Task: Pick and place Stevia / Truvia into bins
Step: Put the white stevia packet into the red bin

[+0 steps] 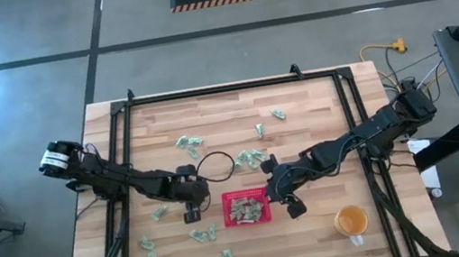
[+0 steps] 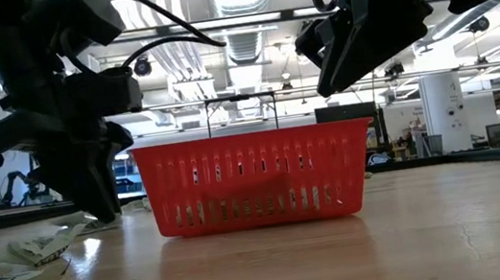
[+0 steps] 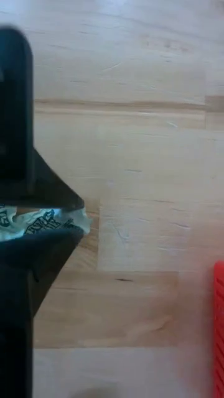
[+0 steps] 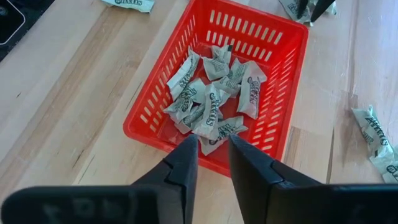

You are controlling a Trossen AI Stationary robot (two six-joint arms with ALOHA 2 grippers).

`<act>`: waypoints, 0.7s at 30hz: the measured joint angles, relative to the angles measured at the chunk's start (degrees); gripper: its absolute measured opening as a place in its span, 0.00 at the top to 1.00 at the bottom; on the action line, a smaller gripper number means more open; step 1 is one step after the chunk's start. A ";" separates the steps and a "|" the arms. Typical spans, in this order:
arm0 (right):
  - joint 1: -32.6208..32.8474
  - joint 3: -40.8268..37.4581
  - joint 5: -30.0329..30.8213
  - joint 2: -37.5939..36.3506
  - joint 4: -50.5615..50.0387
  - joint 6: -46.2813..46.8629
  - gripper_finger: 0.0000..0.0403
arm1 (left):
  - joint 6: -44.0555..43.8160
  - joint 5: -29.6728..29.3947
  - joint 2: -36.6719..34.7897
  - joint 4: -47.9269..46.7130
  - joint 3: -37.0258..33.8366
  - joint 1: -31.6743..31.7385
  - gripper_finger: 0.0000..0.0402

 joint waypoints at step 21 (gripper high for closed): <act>0.00 0.00 -0.02 0.00 -0.49 -0.01 0.83 | 4.52 -4.84 -2.18 -0.47 6.29 -0.04 1.00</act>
